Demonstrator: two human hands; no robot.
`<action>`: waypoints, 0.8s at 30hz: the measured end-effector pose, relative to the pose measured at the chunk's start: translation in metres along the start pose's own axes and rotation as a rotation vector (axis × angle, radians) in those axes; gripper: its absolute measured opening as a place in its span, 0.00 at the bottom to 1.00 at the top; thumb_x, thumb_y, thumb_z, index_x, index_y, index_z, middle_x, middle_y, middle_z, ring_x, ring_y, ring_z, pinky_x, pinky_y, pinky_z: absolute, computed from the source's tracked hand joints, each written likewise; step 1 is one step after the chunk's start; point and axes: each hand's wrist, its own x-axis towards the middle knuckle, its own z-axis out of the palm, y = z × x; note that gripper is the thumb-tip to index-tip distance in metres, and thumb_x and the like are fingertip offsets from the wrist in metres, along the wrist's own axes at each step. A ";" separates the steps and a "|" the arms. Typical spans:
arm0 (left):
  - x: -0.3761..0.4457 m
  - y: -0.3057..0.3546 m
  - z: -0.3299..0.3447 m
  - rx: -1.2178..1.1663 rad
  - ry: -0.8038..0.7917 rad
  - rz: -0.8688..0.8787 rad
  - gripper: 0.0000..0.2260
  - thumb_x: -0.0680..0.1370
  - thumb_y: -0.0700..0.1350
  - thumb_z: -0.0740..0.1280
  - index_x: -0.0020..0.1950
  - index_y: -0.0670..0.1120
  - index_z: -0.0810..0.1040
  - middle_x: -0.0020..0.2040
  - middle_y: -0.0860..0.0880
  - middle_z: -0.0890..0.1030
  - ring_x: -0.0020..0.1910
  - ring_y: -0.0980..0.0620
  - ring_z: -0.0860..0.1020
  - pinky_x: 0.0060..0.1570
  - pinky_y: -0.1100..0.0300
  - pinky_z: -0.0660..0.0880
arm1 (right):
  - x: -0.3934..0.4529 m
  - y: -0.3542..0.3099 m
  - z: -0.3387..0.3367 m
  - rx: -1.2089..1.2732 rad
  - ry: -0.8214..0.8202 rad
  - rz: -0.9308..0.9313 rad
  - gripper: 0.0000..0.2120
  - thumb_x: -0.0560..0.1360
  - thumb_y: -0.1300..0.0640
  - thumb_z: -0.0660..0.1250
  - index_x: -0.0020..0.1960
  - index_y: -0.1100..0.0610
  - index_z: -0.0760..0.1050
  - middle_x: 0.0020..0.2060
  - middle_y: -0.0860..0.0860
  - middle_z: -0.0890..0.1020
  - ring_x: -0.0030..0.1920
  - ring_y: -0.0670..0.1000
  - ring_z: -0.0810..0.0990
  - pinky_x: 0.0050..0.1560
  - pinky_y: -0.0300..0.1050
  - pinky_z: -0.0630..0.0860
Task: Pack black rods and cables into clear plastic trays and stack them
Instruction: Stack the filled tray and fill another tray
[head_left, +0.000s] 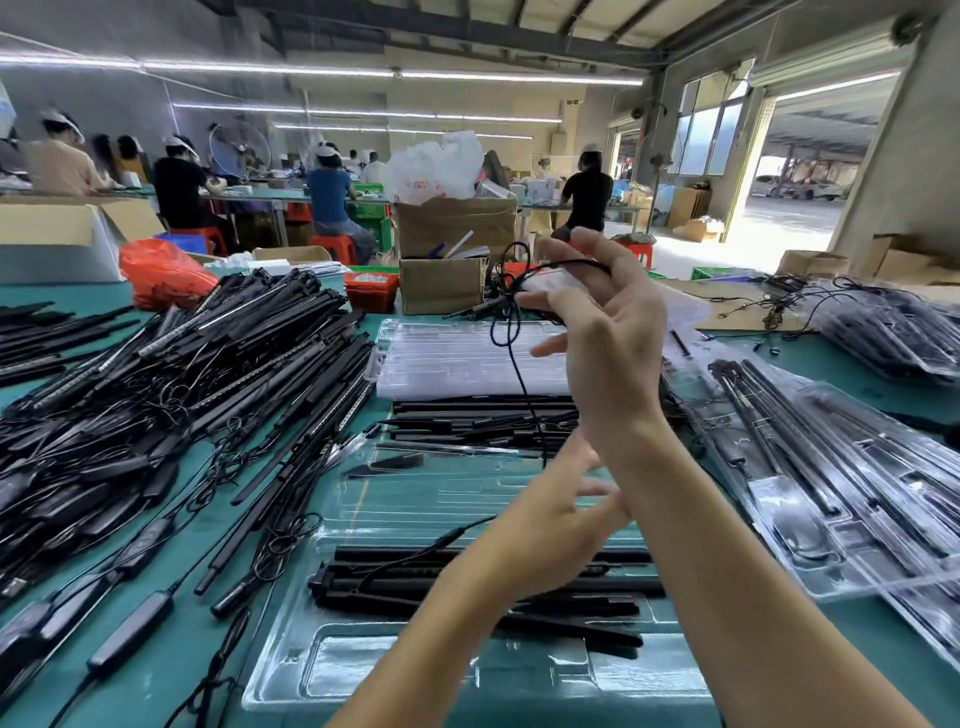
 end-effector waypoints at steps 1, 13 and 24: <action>0.005 0.002 0.006 -0.015 -0.023 0.006 0.19 0.83 0.39 0.62 0.74 0.42 0.68 0.66 0.44 0.77 0.62 0.51 0.77 0.63 0.48 0.74 | 0.001 -0.003 0.005 0.019 -0.015 0.015 0.22 0.76 0.71 0.60 0.69 0.61 0.70 0.57 0.49 0.84 0.44 0.51 0.86 0.25 0.39 0.76; -0.017 0.017 -0.036 -0.438 -0.076 -0.135 0.11 0.79 0.50 0.62 0.47 0.47 0.82 0.27 0.52 0.62 0.22 0.56 0.60 0.20 0.65 0.64 | 0.027 -0.009 -0.027 0.238 0.056 0.551 0.11 0.76 0.67 0.65 0.57 0.61 0.79 0.55 0.55 0.85 0.45 0.52 0.87 0.30 0.39 0.77; -0.045 0.056 -0.076 -0.281 -0.317 -0.384 0.26 0.78 0.52 0.60 0.71 0.38 0.67 0.34 0.43 0.81 0.20 0.56 0.66 0.18 0.68 0.53 | 0.028 -0.005 -0.060 0.252 -0.400 0.926 0.30 0.67 0.62 0.71 0.67 0.68 0.71 0.55 0.66 0.83 0.49 0.58 0.87 0.22 0.35 0.76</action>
